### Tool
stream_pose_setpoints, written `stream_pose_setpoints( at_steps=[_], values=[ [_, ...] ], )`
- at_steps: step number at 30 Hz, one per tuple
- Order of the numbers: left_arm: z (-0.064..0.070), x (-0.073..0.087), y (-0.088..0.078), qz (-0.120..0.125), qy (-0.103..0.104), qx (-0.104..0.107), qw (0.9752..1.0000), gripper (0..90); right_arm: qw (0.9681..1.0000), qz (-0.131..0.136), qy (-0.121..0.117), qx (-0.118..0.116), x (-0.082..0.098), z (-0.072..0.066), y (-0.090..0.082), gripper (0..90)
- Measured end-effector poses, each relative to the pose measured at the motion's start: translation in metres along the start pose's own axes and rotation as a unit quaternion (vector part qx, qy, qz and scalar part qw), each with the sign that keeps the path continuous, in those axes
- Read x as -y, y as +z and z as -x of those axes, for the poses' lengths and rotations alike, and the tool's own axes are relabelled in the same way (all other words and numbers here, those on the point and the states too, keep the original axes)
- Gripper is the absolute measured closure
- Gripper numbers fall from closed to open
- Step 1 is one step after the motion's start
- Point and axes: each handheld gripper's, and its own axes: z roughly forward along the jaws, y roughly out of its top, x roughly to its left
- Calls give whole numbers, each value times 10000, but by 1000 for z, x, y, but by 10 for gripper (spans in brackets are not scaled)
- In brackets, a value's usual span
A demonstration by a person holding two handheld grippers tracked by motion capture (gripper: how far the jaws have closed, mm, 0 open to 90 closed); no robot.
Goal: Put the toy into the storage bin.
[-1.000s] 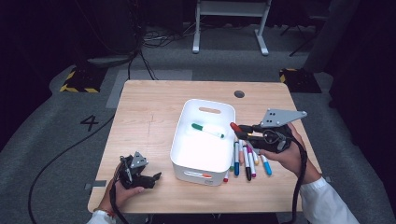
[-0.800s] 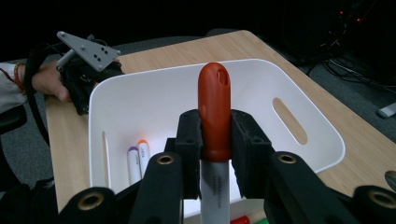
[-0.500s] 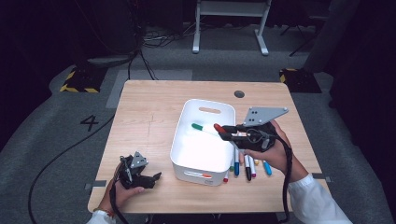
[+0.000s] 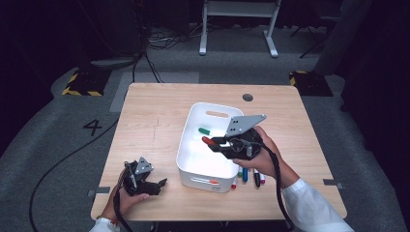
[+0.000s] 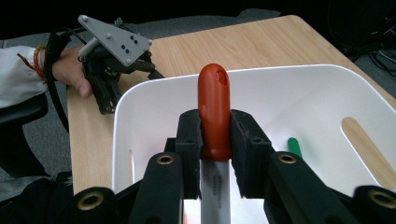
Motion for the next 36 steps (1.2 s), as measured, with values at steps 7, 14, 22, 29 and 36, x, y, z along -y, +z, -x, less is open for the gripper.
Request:
stream_pose_setpoints(
  at_steps=[7,14,22,29,36],
  values=[
    [0,0,0,4,-2,3,10000,142,9997,-233,-56,-85,-1,-4,19,746],
    [0,0,0,6,-7,5,10000,142,9977,-599,-181,-276,7,-8,36,746],
    [0,0,0,12,-14,3,10000,142,9922,-1091,-313,-509,15,-16,50,745],
    [1,1,0,10,-15,29,10000,142,9899,-1267,-367,-527,18,-20,59,690],
    [1,1,0,13,-17,33,10000,142,9923,-1123,-258,-448,21,-17,57,650]
  ],
)
